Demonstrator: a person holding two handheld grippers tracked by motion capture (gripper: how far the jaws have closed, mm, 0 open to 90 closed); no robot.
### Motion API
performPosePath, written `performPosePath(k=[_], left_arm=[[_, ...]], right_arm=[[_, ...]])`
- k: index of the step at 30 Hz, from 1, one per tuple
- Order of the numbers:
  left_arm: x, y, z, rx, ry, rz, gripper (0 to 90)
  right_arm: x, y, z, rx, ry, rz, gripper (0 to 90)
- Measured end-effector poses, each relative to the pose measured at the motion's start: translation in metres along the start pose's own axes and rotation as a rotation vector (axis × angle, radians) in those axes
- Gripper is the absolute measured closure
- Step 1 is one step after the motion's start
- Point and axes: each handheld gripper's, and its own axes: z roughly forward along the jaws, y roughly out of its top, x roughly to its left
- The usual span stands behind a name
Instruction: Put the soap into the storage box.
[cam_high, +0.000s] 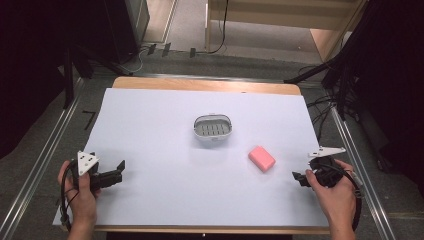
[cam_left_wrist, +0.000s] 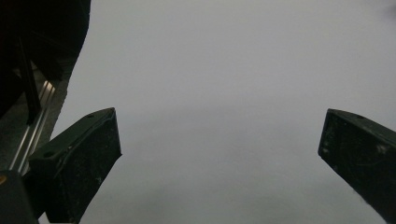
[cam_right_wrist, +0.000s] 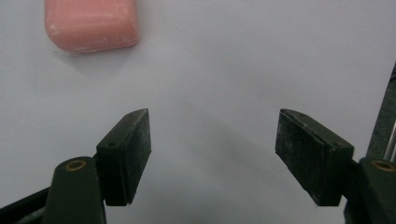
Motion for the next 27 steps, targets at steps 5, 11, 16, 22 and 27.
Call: performPosePath(k=[5,11,16,22,27], left_arm=[[0.0,0.0,0.0,0.001,-0.001,-0.001,0.0],[0.0,0.0,0.0,0.006,0.0,-0.003,0.0],[0.0,0.0,0.001,0.007,-0.003,-0.005,0.0],[0.001,0.001,0.002,0.017,-0.002,-0.011,0.0],[0.0,0.001,0.002,0.018,-0.003,-0.01,0.0]], right_arm=[[0.002,0.01,0.002,0.026,0.004,-0.018,28.3],[0.004,0.019,0.004,0.036,0.029,-0.022,28.1],[0.006,0.025,0.005,0.051,0.034,-0.032,28.0],[0.009,0.031,0.007,0.068,0.032,-0.049,28.0],[0.012,0.038,0.009,0.079,0.034,-0.066,27.6]])
